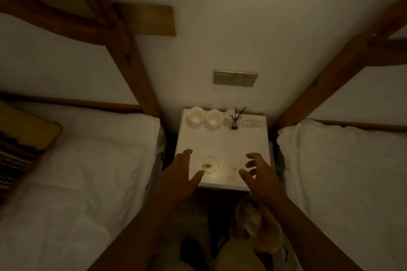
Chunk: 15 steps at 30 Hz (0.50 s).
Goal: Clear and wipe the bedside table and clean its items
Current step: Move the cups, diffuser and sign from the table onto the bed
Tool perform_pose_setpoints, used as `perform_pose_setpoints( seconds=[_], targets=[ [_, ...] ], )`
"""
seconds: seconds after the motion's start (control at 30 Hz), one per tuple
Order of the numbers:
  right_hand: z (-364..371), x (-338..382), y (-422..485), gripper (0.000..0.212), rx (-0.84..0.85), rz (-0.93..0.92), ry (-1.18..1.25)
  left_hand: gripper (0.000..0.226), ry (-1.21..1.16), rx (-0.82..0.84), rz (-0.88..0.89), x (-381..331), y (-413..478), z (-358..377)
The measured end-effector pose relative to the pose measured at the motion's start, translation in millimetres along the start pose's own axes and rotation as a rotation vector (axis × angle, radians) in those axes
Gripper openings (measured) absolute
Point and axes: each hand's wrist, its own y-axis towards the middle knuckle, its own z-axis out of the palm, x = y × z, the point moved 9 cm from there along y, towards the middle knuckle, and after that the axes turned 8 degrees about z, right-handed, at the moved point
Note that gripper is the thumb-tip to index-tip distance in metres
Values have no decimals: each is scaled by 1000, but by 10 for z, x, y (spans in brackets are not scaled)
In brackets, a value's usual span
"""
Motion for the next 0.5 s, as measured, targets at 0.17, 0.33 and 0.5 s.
perform_pose_setpoints(
  seconds=[0.17, 0.33, 0.5],
  targets=[
    [325, 204, 884, 65, 21, -12, 34, 77, -13, -2, -48, 296, 784, 30],
    [690, 161, 1745, 80, 72, -6, -32, 81, -49, 24, -107, 665, 1490, 298],
    [1049, 99, 2356, 89, 80, -51, -88, 84, -94, 33, -141, 1031, 2013, 570]
  ],
)
